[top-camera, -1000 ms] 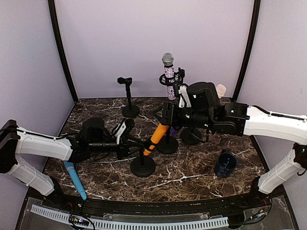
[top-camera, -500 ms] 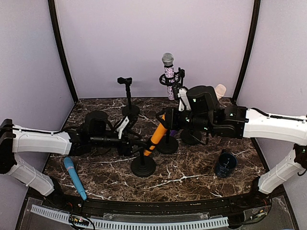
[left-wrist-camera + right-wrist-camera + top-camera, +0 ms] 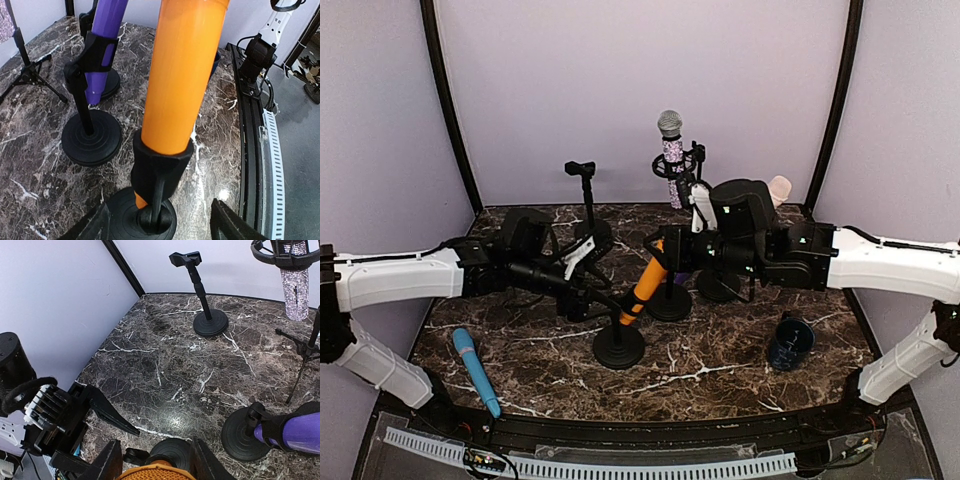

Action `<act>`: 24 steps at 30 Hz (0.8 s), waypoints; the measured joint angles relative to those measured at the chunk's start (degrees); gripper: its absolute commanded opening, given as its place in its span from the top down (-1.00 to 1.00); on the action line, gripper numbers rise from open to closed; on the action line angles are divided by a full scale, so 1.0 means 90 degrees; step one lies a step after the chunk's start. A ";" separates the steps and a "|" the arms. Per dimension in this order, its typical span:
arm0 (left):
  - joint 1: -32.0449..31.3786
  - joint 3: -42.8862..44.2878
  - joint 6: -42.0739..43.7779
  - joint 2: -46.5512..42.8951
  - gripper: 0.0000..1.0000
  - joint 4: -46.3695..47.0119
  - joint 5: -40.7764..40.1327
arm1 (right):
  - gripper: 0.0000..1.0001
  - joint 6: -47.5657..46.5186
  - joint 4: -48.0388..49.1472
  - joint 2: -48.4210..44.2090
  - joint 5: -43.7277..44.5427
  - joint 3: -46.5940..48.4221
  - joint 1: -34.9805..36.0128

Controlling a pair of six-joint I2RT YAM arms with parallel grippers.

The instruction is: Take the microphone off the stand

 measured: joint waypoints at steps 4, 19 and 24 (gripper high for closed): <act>0.0119 0.0058 0.0223 0.0182 -0.42 -0.0372 0.0291 | 0.24 -0.0039 0.0010 0.0000 -0.0005 0.0000 0.0000; 0.0126 0.0206 0.0488 0.0542 0.09 -0.0350 0.0427 | 0.25 -0.0194 0.0083 0.0007 -0.0114 0.0000 0.0000; 0.0126 0.0206 0.0595 0.0542 0.40 -0.0262 0.0289 | 0.25 -0.0236 0.0138 0.0032 -0.0124 0.0000 0.0000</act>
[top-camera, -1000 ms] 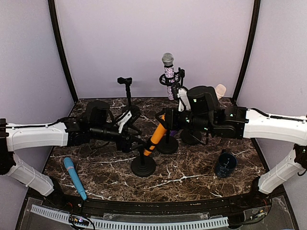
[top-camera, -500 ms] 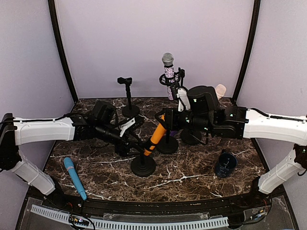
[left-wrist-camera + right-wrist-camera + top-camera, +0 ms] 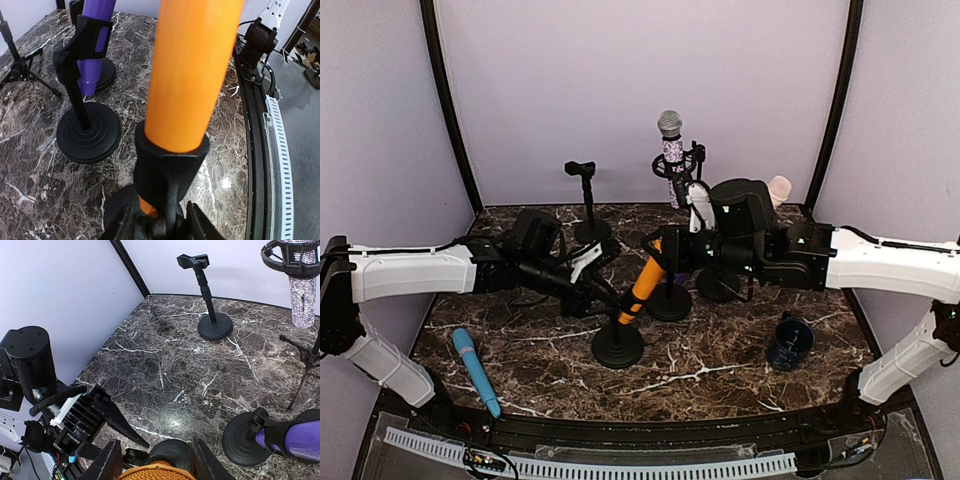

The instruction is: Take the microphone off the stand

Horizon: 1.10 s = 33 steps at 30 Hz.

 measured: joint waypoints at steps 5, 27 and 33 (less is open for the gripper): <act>-0.0010 -0.0010 0.0182 0.0000 0.63 0.0058 -0.0049 | 0.25 -0.0022 0.0049 0.0034 -0.0015 0.0002 -0.0002; -0.0017 -0.0036 0.0566 0.0000 1.00 0.0129 -0.0112 | 0.27 -0.0780 0.0474 -0.0090 -0.0908 -0.0270 -0.0287; -0.0041 -0.0036 0.0590 0.0000 1.00 0.0148 -0.0170 | 0.27 -0.0806 0.0573 -0.0143 -0.1287 -0.0369 -0.0471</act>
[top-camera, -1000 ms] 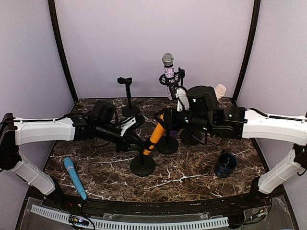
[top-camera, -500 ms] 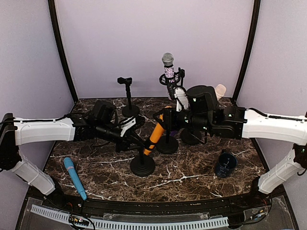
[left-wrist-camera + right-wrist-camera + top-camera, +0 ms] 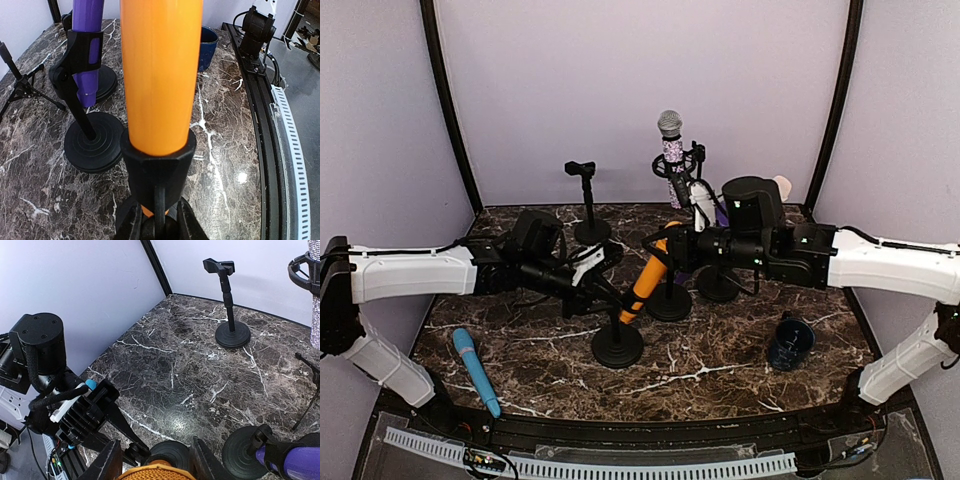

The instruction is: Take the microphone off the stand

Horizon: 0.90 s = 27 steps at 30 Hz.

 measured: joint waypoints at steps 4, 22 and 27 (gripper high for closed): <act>-0.0002 0.0000 0.0007 0.0000 1.00 0.0002 -0.0087 | 0.28 0.0039 -0.0010 0.0002 -0.0012 0.0002 -0.0010; -0.0005 0.0002 0.0024 0.0073 1.00 0.0143 -0.0141 | 0.28 0.0486 -0.0517 0.0104 0.0661 0.0318 0.0041; -0.0005 0.0005 0.0024 0.0107 1.00 0.0202 -0.0146 | 0.28 0.0515 -0.0583 0.0138 0.0733 0.0384 0.0041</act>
